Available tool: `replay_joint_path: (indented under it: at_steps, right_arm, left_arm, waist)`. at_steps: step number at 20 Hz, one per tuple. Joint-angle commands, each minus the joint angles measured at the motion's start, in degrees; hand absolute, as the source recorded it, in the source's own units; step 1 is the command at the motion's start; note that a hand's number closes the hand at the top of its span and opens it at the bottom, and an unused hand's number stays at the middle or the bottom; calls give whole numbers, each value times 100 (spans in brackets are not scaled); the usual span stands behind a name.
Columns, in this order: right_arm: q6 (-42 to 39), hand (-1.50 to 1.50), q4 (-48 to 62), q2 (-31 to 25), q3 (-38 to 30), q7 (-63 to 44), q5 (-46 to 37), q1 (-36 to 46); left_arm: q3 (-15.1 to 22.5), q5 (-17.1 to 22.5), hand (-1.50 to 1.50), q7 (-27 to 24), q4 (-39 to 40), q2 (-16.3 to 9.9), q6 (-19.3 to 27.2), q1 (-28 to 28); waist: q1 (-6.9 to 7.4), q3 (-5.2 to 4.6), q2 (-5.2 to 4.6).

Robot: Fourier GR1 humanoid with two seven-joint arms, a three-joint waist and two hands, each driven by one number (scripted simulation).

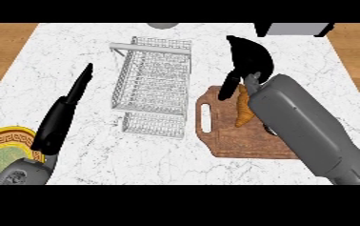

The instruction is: Pick the croissant from the cutting board and place it in the tiered basket

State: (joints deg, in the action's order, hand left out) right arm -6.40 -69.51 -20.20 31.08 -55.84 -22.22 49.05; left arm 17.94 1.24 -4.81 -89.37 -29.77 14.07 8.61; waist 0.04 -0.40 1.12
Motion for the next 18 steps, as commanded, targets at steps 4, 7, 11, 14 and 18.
replay_joint_path:
  at_steps: [4,7,11,14,18]
  right_arm:
    - [-1118,-150,-23,683,392,-2266,-144,729]
    - [-1042,-150,156,1039,448,-2584,-265,850]
    - [-558,-150,827,1503,618,-2514,-615,667]
    - [-692,-150,1217,1502,681,-2422,-765,502]
    - [-878,-150,1741,1670,664,-2579,-991,766]
  left_arm:
    - [4,-94,0,-16,-207,70,26,-97]
    - [-53,-93,0,150,-274,0,-59,-55]
    - [-64,-100,0,151,-116,197,-66,183]
    - [-82,-113,0,123,-325,75,-109,-100]
    - [-86,-169,0,-78,-128,177,-118,-84]
  waist:
    - [6,27,-51]
    - [20,30,-61]
    - [36,31,-111]
    - [76,32,-98]
    - [57,27,-104]
